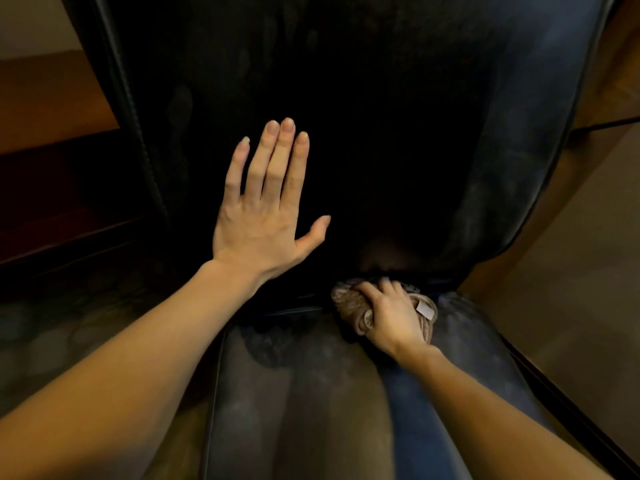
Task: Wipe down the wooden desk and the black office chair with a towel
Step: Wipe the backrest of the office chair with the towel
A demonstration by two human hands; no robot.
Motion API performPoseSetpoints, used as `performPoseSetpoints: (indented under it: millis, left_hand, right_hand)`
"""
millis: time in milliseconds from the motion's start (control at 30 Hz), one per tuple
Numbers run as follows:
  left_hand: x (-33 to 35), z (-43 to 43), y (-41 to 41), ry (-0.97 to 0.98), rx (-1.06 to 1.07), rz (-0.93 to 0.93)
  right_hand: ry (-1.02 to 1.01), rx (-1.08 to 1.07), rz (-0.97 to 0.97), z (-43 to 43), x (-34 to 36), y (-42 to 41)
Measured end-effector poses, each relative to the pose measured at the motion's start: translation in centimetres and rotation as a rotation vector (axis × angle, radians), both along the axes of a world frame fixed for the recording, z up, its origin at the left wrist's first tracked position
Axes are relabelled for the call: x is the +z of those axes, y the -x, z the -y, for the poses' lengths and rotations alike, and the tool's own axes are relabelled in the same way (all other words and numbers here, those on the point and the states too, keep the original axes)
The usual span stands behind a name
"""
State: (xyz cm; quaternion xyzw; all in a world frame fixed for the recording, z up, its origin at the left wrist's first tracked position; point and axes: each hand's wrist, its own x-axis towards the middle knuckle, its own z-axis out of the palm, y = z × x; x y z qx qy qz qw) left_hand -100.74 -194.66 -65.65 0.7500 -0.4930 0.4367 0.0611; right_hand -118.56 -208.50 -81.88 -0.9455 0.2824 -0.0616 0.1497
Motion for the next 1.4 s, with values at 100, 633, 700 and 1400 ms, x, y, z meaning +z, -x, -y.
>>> performPoseSetpoints:
  millis: [100, 633, 700, 1400]
  left_hand:
    - [-0.1, 0.1, -0.1, 0.004, 0.011, -0.006]
    - [4.2, -1.4, 2.3, -0.244, 0.002, -0.187]
    - [4.7, -1.7, 2.6, -0.298, -0.004, -0.218]
    - [16.7, 7.0, 5.0, -0.239, 0.114, -0.594]
  right_hand:
    - [-0.012, -0.036, -0.114, 0.5, 1.1, -1.1]
    - [0.066, 0.012, -0.103, -1.8, 12.3, 6.5]
    - [0.172, 0.042, 0.065, -1.3, 14.5, 8.9]
    - [0.532, 0.058, 0.314, 14.3, 36.8, 7.7]
